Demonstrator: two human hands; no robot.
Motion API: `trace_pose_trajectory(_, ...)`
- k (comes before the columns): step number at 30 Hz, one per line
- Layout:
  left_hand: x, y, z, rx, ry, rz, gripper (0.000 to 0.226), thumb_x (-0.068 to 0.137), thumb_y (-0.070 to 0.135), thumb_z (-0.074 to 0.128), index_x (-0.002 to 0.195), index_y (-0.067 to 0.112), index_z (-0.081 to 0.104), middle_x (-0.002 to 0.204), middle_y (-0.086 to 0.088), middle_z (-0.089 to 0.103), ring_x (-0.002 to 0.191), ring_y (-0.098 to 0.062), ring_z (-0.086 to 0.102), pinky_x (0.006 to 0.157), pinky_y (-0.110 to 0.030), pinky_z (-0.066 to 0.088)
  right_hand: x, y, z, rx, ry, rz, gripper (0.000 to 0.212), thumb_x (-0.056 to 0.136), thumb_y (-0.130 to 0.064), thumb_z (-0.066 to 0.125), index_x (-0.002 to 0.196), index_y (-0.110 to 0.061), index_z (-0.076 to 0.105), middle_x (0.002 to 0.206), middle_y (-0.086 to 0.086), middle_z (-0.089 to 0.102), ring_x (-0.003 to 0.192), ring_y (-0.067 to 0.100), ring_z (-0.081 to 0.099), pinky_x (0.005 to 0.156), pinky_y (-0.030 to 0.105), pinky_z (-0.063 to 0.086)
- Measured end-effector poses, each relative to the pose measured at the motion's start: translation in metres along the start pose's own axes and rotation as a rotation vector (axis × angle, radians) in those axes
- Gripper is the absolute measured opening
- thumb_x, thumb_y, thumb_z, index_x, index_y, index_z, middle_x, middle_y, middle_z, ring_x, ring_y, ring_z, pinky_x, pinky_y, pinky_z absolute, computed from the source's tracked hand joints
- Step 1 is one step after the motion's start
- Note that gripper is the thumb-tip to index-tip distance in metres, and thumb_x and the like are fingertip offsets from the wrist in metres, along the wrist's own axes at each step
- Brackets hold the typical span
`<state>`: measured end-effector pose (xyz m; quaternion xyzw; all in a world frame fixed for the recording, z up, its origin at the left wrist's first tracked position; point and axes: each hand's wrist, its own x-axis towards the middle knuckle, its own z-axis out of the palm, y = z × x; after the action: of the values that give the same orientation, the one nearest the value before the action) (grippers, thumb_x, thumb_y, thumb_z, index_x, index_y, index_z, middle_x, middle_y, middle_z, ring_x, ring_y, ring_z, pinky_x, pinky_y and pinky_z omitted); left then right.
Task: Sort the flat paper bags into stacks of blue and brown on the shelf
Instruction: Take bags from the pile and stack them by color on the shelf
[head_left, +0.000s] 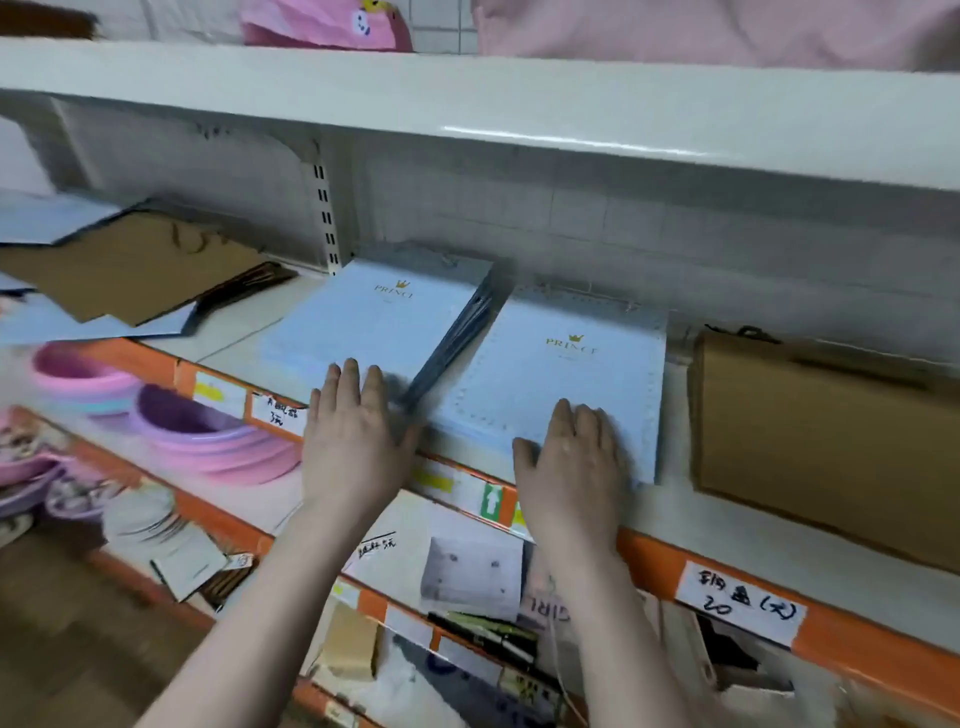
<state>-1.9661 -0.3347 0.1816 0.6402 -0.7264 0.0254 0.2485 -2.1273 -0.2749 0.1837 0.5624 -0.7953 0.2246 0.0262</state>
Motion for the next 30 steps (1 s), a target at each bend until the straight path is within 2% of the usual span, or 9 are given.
trace_pose_trajectory(5,-0.017,-0.063,-0.026,0.079,0.024,-0.169,0.070,0.089,0.038,0.056,0.143,0.002,0.030,0.152,-0.021,0.025,0.142,-0.035,0.017,0.115,-0.042,0.014,-0.007,-0.057,0.023,0.096,-0.037,-0.142,0.058,0.095,-0.037,0.047,0.142,-0.005,0.035,0.141,0.013,0.041,0.137,0.030,0.028,0.112,0.037,0.022)
trace_pose_trajectory(11,-0.024,-0.135,-0.056,0.123,0.100,-0.291,0.070,0.087,0.037,0.059,0.141,-0.001,0.035,0.147,-0.023,0.034,0.138,-0.038,0.027,0.113,-0.046,0.021,-0.010,-0.131,0.050,0.148,0.026,-0.274,0.054,0.083,-0.028,0.068,0.125,0.003,0.056,0.117,0.023,0.058,0.116,0.039,0.051,0.095,0.045,0.043)
trace_pose_trajectory(17,-0.018,-0.225,-0.080,0.123,0.146,-0.351,0.067,0.087,0.035,0.062,0.137,-0.003,0.039,0.144,-0.026,0.036,0.138,-0.039,0.027,0.114,-0.044,0.017,-0.012,-0.220,0.083,0.170,0.025,-0.315,0.050,0.076,-0.024,0.074,0.114,0.007,0.061,0.104,0.027,0.061,0.103,0.042,0.058,0.086,0.046,0.048)
trace_pose_trajectory(20,-0.009,-0.276,-0.094,0.089,0.164,-0.382,0.067,0.085,0.032,0.065,0.136,-0.005,0.041,0.142,-0.028,0.038,0.137,-0.041,0.028,0.113,-0.045,0.019,-0.016,-0.270,0.097,0.193,-0.002,-0.313,0.051,0.078,-0.024,0.072,0.118,0.005,0.059,0.108,0.026,0.060,0.108,0.042,0.055,0.088,0.047,0.046)
trace_pose_trajectory(23,0.008,-0.326,-0.105,0.094,0.164,-0.370,0.066,0.085,0.032,0.066,0.135,-0.006,0.043,0.141,-0.029,0.040,0.134,-0.043,0.031,0.112,-0.047,0.021,-0.017,-0.318,0.111,0.168,-0.024,-0.310,0.054,0.086,-0.029,0.064,0.129,0.002,0.052,0.119,0.022,0.056,0.118,0.038,0.048,0.097,0.045,0.039)
trace_pose_trajectory(27,0.030,-0.382,-0.121,0.091,0.140,-0.368,0.068,0.090,0.037,0.057,0.143,0.001,0.032,0.150,-0.022,0.027,0.141,-0.035,0.020,0.115,-0.041,0.012,-0.017,-0.374,0.125,0.148,-0.024,-0.310,0.053,0.091,-0.032,0.054,0.134,-0.002,0.046,0.126,0.018,0.052,0.123,0.033,0.043,0.102,0.039,0.033)
trace_pose_trajectory(30,0.045,-0.421,-0.130,0.069,0.154,-0.353,0.067,0.088,0.033,0.062,0.138,-0.003,0.038,0.146,-0.026,0.033,0.138,-0.039,0.025,0.114,-0.044,0.016,-0.013,-0.411,0.132,0.140,-0.038,-0.319,0.055,0.093,-0.036,0.050,0.139,-0.006,0.040,0.131,0.014,0.048,0.127,0.029,0.040,0.104,0.036,0.030)
